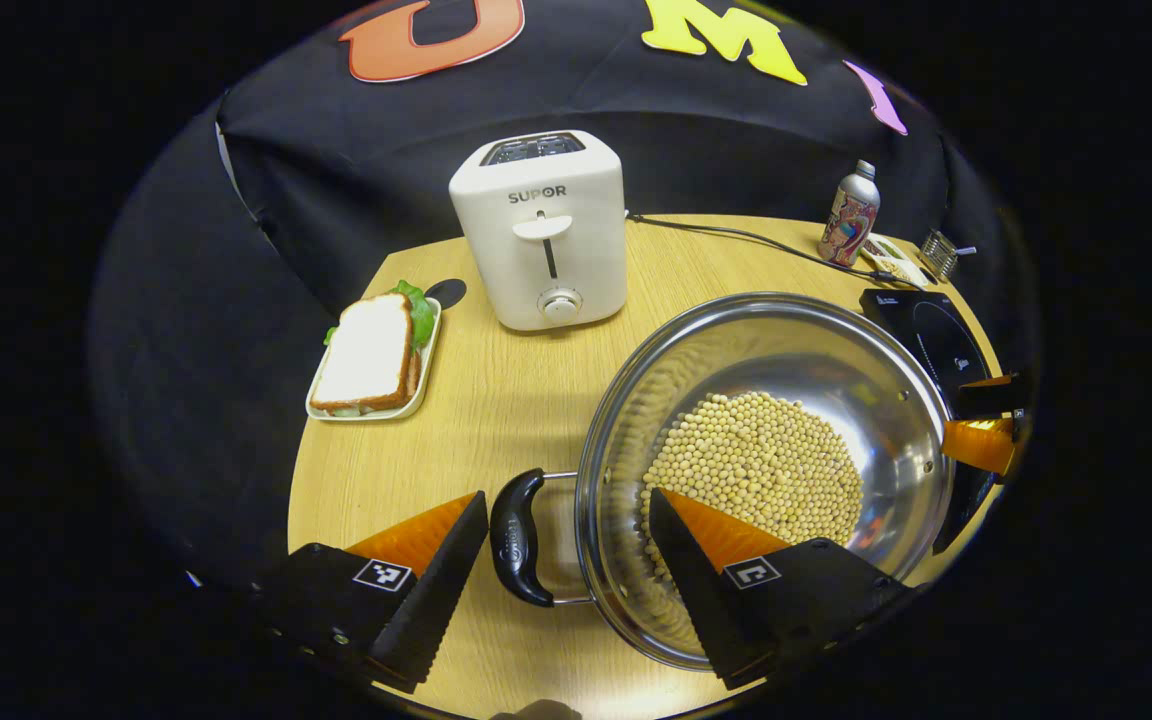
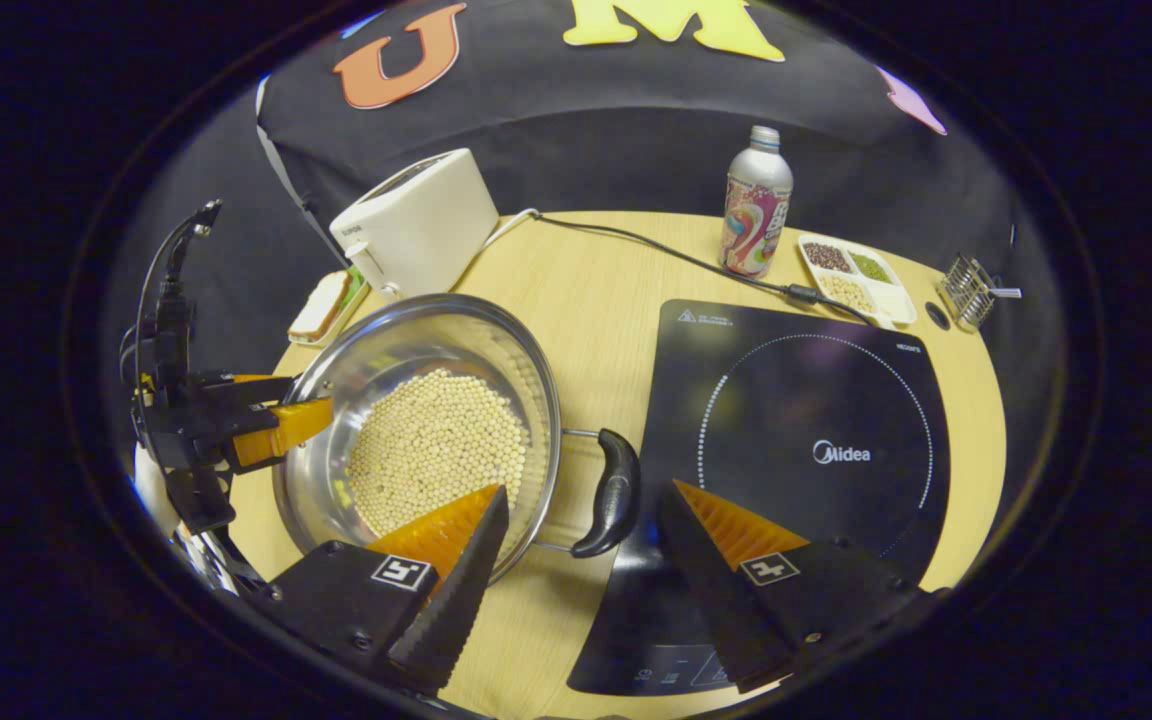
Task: First push the handle of the pot to place it horizontally, then grasp the pot with both hands and set it on the induction cooktop.
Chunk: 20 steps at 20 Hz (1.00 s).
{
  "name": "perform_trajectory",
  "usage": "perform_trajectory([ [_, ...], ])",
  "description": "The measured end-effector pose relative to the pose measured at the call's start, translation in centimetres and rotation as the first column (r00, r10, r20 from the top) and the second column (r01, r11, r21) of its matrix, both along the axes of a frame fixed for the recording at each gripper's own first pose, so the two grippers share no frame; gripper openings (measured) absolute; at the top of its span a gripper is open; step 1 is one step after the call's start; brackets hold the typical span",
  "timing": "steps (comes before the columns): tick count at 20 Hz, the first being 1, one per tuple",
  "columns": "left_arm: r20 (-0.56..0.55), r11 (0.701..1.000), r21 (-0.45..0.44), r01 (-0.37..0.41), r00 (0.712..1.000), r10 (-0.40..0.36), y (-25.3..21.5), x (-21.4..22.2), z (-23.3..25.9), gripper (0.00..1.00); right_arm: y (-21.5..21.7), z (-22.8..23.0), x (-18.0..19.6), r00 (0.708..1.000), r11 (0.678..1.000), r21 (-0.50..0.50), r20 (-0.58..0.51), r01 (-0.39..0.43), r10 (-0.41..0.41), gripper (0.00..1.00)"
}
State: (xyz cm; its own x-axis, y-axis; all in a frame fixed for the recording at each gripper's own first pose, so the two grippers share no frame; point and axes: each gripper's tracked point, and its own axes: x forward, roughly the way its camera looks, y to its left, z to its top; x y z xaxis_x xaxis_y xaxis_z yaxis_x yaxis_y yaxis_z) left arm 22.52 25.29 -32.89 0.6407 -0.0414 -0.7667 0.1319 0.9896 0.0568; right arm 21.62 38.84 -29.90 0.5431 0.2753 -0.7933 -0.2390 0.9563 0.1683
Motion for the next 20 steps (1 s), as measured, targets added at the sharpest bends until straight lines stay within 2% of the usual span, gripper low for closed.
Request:
perform_trajectory([
  [2,-0.026,1.0,-0.023,0.013,1.0,-0.014,-0.2,0.3,-0.5,0.97,0.3,-0.6,0.4,1.0,1.0,-0.01,-0.018,0.003,-0.003,0.97],
  [3,-0.045,0.999,-0.03,0.017,0.999,-0.018,-0.3,0.3,-0.7,0.97,0.2,-0.9,0.5,1.0,1.0,-0.018,-0.027,0.006,-0.007,0.91],
  [4,-0.06,0.999,-0.037,0.019,0.998,-0.021,-0.3,0.4,-1.1,0.97,0.2,-0.8,0.8,1.0,1.0,-0.022,-0.024,0.01,-0.01,0.96],
  [6,-0.088,0.998,-0.053,0.029,0.996,-0.033,-0.4,0.4,-1.7,0.97,0.2,-0.9,1.3,0.999,0.999,-0.04,-0.032,0.002,-0.003,0.96],
  [7,-0.095,0.998,-0.052,0.028,0.995,-0.033,-0.2,0.5,-1.8,0.97,0.1,-1.0,1.3,0.999,0.998,-0.063,-0.044,-0.008,0.006,0.89],
  [8,-0.102,0.999,-0.048,0.024,0.994,-0.029,0.0,0.6,-2.1,0.91,-0.1,-0.9,1.4,0.999,0.997,-0.076,-0.044,-0.013,0.01,0.94],
  [9,-0.112,0.999,-0.048,0.018,0.993,-0.023,0.2,0.6,-2.2,0.87,-0.1,-1.1,1.5,0.999,0.996,-0.086,-0.049,-0.014,0.01,0.94],
  [11,-0.131,0.998,-0.063,0.003,0.991,-0.011,0.3,0.7,-2.4,0.77,-0.4,-1.2,1.8,0.999,0.996,-0.093,-0.054,-0.001,-0.004,0.86],
  [12,-0.145,0.997,-0.074,-0.004,0.989,-0.007,0.3,0.6,-2.3,0.84,-0.4,-1.2,1.9,0.998,0.996,-0.093,-0.061,-0.001,-0.004,0.88],
  [13,-0.157,0.996,-0.087,-0.009,0.988,-0.004,0.3,0.8,-2.5,0.74,-0.3,-1.2,1.9,0.998,0.996,-0.09,-0.062,-0.007,0.002,0.85],
  [17,-0.182,0.989,-0.146,-0.025,0.983,-0.002,-0.6,0.5,-2.5,0.66,-0.6,-1.2,2.1,0.998,0.999,-0.038,-0.057,0.036,-0.038,0.66],
  [19,-0.185,0.99,-0.14,-0.012,0.983,-0.014,-0.7,0.4,-2.5,0.66,-0.7,-1.1,2.3,0.998,0.999,-0.031,-0.058,0.027,-0.029,0.65],
  [20,-0.192,0.99,-0.144,-0.012,0.981,-0.016,-0.7,0.3,-2.5,0.55,-0.7,-1.2,2.4,0.998,0.999,-0.026,-0.059,0.026,-0.027,0.63],
])
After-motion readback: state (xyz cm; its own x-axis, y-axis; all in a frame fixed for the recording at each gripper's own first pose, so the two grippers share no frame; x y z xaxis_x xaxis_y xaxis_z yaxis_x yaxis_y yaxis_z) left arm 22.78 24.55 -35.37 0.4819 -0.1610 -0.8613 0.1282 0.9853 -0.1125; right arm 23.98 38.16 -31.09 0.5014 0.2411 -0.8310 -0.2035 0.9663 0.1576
